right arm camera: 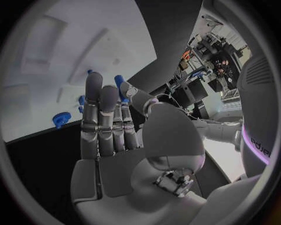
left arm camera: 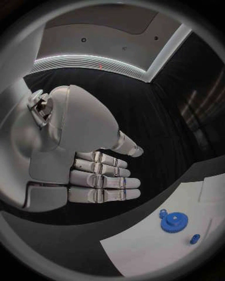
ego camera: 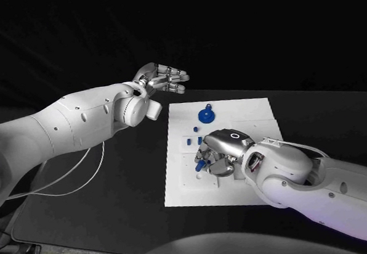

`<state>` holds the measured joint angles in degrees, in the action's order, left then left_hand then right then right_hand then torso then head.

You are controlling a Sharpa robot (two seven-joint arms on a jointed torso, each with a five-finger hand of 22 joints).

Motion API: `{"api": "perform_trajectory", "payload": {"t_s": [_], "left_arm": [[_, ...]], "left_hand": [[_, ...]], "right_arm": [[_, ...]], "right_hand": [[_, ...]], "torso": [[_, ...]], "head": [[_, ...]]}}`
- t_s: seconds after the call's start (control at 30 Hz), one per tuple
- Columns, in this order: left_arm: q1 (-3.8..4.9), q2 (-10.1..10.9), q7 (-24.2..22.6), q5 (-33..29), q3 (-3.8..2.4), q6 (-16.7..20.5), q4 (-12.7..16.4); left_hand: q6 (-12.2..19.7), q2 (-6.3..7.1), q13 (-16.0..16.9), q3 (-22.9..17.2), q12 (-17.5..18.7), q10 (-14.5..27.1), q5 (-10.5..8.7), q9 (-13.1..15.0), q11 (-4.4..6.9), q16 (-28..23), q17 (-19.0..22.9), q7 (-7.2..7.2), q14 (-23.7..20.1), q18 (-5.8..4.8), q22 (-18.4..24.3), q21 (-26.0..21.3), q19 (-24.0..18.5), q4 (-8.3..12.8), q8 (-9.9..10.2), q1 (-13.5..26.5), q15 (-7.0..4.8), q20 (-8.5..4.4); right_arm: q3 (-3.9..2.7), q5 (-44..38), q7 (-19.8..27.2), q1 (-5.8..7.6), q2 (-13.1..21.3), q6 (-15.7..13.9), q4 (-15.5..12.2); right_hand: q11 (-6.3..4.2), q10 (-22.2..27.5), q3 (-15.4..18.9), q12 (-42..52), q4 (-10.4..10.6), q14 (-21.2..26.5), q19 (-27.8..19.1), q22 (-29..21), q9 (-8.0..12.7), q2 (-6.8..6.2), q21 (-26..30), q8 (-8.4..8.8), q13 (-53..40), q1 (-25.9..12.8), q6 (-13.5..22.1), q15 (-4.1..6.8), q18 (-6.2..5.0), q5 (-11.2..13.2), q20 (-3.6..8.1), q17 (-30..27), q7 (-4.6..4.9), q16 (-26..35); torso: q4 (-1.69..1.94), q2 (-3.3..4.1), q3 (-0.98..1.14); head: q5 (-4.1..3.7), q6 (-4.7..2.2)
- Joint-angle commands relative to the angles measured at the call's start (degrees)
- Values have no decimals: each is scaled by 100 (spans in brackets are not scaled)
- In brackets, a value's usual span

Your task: Assemble the parts on the task board

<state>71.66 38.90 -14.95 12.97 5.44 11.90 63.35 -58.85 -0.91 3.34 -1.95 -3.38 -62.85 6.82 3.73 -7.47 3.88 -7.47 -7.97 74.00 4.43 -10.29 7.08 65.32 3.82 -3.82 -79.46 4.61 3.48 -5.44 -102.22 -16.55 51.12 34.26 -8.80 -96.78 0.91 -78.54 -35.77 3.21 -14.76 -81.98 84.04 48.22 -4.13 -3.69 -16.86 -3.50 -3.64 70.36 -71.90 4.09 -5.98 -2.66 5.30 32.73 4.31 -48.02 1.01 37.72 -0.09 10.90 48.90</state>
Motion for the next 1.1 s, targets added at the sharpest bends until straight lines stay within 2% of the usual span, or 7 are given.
{"api": "perform_trajectory", "payload": {"t_s": [0.03,0.3,0.53,1.1], "left_arm": [[2,-15,-53,22,-3,-64,5],[2,-14,-47,22,-2,-72,2],[3,-10,-34,22,-1,-76,1],[3,5,-8,23,6,-88,5]], "left_hand": [[0,-34,9,-12,-11,20,9,4,11,-22,-8,-27,-40,-32,5,4,-13,-24,13,-7,-2,20],[-2,-38,9,-11,-11,20,7,3,11,-22,-8,-26,-41,-32,16,9,-14,-31,14,-2,-1,20],[-2,-38,9,-11,-11,20,7,3,11,-22,-8,-26,-41,-32,16,9,-14,-31,14,-2,-1,20],[-5,-34,9,-8,-11,21,5,4,10,-23,-8,-25,-46,-32,38,17,-17,-42,13,-7,0,22]], "right_arm": [[24,-395,-50,-8,-43,-44,44],[78,-475,-47,-15,-94,34,107],[140,-448,-17,-60,-139,86,134],[165,-434,8,-118,-159,199,208]], "right_hand": [[-6,-34,-40,27,-4,-38,210,6,-38,-20,-39,-21,-4,-9,-76,15,-28,-11,31,10,6,32],[-8,-40,-47,27,-6,-44,212,4,-36,-23,-47,-21,-4,-12,-82,18,-19,-11,33,12,4,32],[-8,-40,-53,27,-6,-47,212,-1,-34,-22,-53,-21,-4,-20,-83,20,-13,-12,36,13,4,34],[-8,-41,-54,27,-17,-50,212,-16,-33,-20,-61,-20,-4,-28,-83,21,-9,-12,39,11,5,43]], "torso": [[7,0,-2],[-2,-3,-5],[-6,-4,4],[-9,-2,5]], "head": [[14,22],[22,53],[33,83],[38,110]]}}
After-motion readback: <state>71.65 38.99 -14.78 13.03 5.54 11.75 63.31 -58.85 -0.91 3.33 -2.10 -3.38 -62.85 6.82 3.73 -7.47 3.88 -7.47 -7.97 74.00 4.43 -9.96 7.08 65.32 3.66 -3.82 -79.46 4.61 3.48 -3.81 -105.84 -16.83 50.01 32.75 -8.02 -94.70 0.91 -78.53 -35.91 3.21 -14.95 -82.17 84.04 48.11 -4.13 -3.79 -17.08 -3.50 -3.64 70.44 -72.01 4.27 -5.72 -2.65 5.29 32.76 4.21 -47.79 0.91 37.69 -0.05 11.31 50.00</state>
